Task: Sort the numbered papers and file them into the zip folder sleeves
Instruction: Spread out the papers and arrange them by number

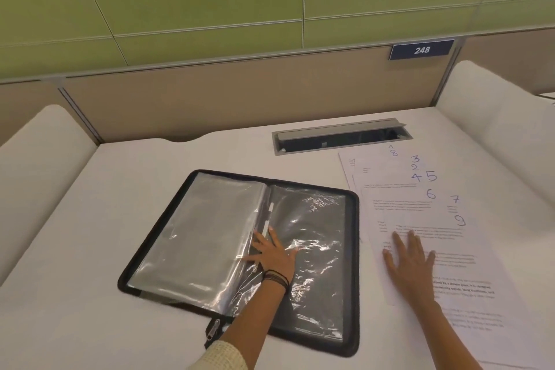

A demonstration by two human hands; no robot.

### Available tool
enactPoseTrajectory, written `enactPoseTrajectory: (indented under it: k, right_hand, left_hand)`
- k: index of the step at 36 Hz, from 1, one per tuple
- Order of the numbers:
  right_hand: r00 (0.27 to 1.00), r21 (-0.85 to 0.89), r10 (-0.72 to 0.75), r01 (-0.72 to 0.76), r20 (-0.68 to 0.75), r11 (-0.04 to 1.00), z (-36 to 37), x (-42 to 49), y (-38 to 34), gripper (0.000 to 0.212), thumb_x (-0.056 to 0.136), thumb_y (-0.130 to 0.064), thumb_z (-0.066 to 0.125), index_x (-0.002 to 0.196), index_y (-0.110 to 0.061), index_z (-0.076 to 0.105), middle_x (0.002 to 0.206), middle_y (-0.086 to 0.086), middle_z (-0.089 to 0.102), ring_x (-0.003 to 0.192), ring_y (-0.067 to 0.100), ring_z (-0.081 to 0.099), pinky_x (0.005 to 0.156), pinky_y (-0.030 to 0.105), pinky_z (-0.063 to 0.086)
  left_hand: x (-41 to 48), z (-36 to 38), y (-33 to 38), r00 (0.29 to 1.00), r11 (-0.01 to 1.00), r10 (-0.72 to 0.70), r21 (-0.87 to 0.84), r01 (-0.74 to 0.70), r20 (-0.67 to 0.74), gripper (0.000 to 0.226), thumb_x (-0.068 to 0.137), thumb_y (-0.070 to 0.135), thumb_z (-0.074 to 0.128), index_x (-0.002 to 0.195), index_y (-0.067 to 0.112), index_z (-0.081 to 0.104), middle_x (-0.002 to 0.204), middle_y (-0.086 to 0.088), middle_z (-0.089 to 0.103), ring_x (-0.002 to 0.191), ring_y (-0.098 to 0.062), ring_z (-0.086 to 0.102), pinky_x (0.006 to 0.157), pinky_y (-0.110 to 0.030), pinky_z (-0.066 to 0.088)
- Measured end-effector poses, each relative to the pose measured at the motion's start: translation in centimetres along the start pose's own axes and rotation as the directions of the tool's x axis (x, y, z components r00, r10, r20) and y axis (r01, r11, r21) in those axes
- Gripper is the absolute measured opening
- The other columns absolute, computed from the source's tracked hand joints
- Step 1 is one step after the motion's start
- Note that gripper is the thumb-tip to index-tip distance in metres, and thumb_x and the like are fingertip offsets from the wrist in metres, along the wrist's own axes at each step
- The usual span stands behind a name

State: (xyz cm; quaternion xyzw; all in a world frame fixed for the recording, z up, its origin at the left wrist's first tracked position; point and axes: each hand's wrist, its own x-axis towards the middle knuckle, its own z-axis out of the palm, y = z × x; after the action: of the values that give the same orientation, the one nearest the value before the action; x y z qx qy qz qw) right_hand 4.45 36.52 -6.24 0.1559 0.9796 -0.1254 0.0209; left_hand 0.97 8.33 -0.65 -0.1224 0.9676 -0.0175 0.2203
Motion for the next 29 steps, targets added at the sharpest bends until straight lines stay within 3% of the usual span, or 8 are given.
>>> enactPoseTrajectory:
  k: [4, 7, 10, 13, 19, 21, 25, 29]
  right_hand:
    - [1.0, 0.006, -0.01, 0.01, 0.006, 1.0, -0.1, 0.1, 0.2, 0.088, 0.076, -0.064, -0.006, 0.15, -0.021, 0.017, 0.157, 0.01, 0.007, 0.145, 0.026, 0.003, 0.111, 0.047, -0.009]
    - [1.0, 0.021, -0.015, 0.015, -0.001, 1.0, -0.2, 0.2, 0.1, 0.086, 0.078, -0.064, -0.002, 0.149, -0.02, 0.021, 0.157, 0.011, 0.01, 0.145, 0.028, 0.007, 0.111, 0.048, -0.008]
    - [1.0, 0.024, -0.017, 0.017, 0.006, 1.0, -0.2, 0.2, 0.1, 0.085, 0.079, -0.064, -0.001, 0.149, -0.02, 0.02, 0.157, 0.011, 0.01, 0.145, 0.027, 0.007, 0.111, 0.048, -0.008]
    - [1.0, 0.025, -0.015, 0.015, -0.001, 1.0, -0.1, 0.2, 0.2, 0.085, 0.079, -0.064, -0.002, 0.15, -0.021, 0.019, 0.157, 0.01, 0.009, 0.145, 0.026, 0.006, 0.112, 0.048, -0.007]
    - [0.999, 0.059, -0.022, 0.024, -0.027, 0.998, -0.4, 0.1, 0.2, 0.084, 0.079, -0.063, 0.002, 0.148, -0.021, 0.024, 0.156, 0.012, 0.013, 0.145, 0.026, 0.009, 0.112, 0.047, -0.007]
    - [0.999, 0.059, -0.022, 0.024, -0.034, 0.998, -0.5, 0.1, 0.1, 0.083, 0.08, -0.063, 0.004, 0.148, -0.02, 0.026, 0.156, 0.012, 0.015, 0.145, 0.027, 0.011, 0.112, 0.047, -0.006]
    - [0.999, 0.064, -0.021, 0.023, -0.04, 0.998, -0.2, 0.1, 0.2, 0.081, 0.081, -0.062, 0.006, 0.147, -0.02, 0.029, 0.155, 0.013, 0.018, 0.144, 0.029, 0.014, 0.111, 0.047, -0.005]
    - [0.996, 0.09, -0.004, 0.011, -0.084, 0.996, -0.2, 0.2, 0.0, 0.063, 0.09, -0.052, 0.028, 0.143, -0.019, 0.037, 0.152, 0.015, 0.027, 0.141, 0.031, 0.023, 0.11, 0.048, 0.0]
  left_hand:
    - [0.5, -0.8, -0.2, 0.996, 0.994, 0.071, 0.078, -0.074, 0.052, 0.088, 0.092, 0.067, 0.02, 0.15, 0.007, -0.008, 0.151, -0.035, -0.007, 0.14, -0.051, 0.007, 0.108, -0.068, 0.01]
    - [0.8, -1.4, -0.4, 0.961, 0.957, 0.271, 0.087, -0.275, 0.06, 0.088, 0.091, 0.066, 0.029, 0.151, 0.012, -0.004, 0.153, -0.028, -0.012, 0.141, -0.046, -0.009, 0.107, -0.069, 0.0]
    - [1.2, -1.7, -0.1, 0.784, 0.785, 0.609, 0.053, -0.617, 0.12, 0.096, 0.085, 0.067, 0.046, 0.151, 0.022, -0.006, 0.154, -0.018, -0.022, 0.141, -0.038, -0.021, 0.106, -0.065, -0.011]
    - [1.3, -1.3, 0.6, 0.613, 0.625, 0.758, 0.022, -0.78, 0.223, 0.111, 0.075, 0.065, 0.062, 0.149, 0.028, -0.012, 0.152, -0.006, -0.03, 0.137, -0.028, -0.031, 0.102, -0.062, -0.022]
    - [1.4, 0.1, 1.7, 0.65, 0.649, 0.745, 0.065, -0.758, 0.149, 0.118, 0.068, 0.068, 0.066, 0.118, 0.042, -0.038, 0.142, -0.002, -0.04, 0.126, -0.025, -0.039, 0.102, -0.064, -0.02]
    - [1.3, 0.2, 2.0, 0.665, 0.661, 0.733, 0.082, -0.746, 0.141, 0.12, 0.059, 0.079, 0.059, 0.12, 0.042, -0.038, 0.146, -0.003, -0.038, 0.125, -0.026, -0.039, 0.104, -0.067, -0.018]
    - [1.4, 0.8, 2.7, 0.663, 0.669, 0.735, 0.01, -0.744, 0.142, 0.128, 0.018, 0.102, 0.01, 0.118, 0.043, -0.043, 0.142, -0.004, -0.041, 0.128, -0.026, -0.037, 0.101, -0.064, -0.018]
    - [1.4, 1.2, 3.5, 0.683, 0.69, 0.722, -0.056, -0.721, 0.109, 0.152, 0.011, 0.102, 0.004, 0.144, 0.033, -0.024, 0.15, -0.007, -0.034, 0.128, -0.028, -0.037, 0.096, -0.059, -0.023]
